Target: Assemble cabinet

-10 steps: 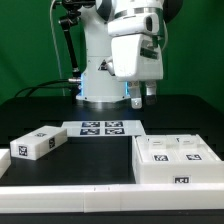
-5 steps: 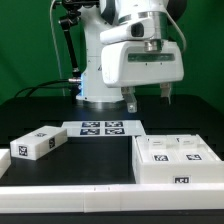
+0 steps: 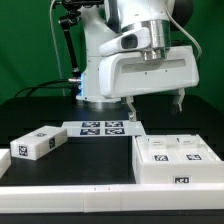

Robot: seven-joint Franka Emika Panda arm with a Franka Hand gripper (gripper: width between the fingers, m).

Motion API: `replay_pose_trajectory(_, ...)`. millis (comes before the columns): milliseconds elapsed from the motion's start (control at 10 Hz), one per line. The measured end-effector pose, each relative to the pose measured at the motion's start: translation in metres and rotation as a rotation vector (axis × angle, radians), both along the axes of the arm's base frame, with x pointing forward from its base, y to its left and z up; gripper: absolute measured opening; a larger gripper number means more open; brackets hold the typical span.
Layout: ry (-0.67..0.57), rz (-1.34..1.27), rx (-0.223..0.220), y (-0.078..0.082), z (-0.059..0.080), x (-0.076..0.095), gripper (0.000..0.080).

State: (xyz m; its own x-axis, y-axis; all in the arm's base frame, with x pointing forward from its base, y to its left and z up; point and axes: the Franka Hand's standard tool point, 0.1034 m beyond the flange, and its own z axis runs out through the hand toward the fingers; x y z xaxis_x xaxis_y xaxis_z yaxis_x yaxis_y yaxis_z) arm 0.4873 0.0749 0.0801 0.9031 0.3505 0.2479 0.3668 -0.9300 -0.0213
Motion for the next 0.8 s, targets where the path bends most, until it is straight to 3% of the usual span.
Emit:
replay_pose_trajectory(200, 0.037, -0.178, 0.035, 0.008, 0.000, -0.004, 0.0796)
replay_pose_trajectory(600, 0.056, -0.266, 0.010, 0.010, -0.015, -0.004, 0.0796)
replay_pose_trajectory(800, 0.057, -0.267, 0.009, 0.010, -0.015, -0.004, 0.0796)
